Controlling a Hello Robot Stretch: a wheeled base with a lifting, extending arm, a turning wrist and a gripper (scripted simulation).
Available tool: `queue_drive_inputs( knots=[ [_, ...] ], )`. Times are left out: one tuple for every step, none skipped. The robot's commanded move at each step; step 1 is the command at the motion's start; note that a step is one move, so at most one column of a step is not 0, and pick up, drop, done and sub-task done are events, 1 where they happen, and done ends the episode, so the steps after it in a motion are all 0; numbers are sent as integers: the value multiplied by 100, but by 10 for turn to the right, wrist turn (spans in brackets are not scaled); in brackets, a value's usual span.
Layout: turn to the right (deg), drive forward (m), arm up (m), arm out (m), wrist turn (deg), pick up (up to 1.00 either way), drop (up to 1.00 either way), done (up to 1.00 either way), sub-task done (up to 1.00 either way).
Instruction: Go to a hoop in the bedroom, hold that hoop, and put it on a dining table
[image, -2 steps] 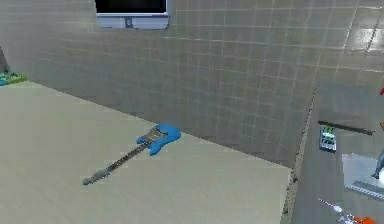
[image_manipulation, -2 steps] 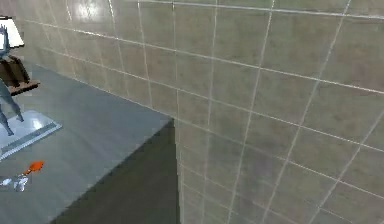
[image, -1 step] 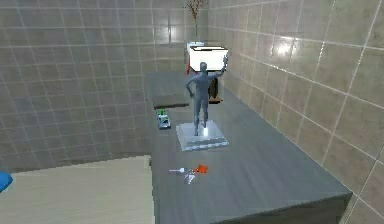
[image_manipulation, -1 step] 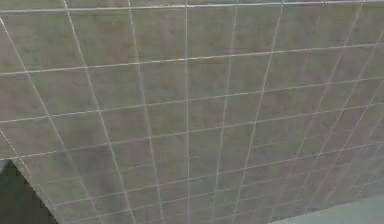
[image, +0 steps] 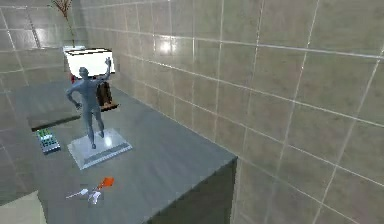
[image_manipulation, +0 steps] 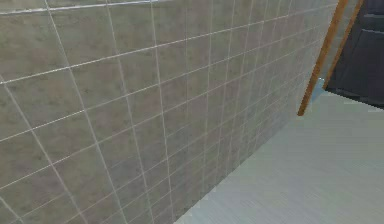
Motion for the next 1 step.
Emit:
queue_drive_inputs(
  knots=[
    [0, 10, 0, 0, 0, 0, 0, 0, 0]
  ],
)
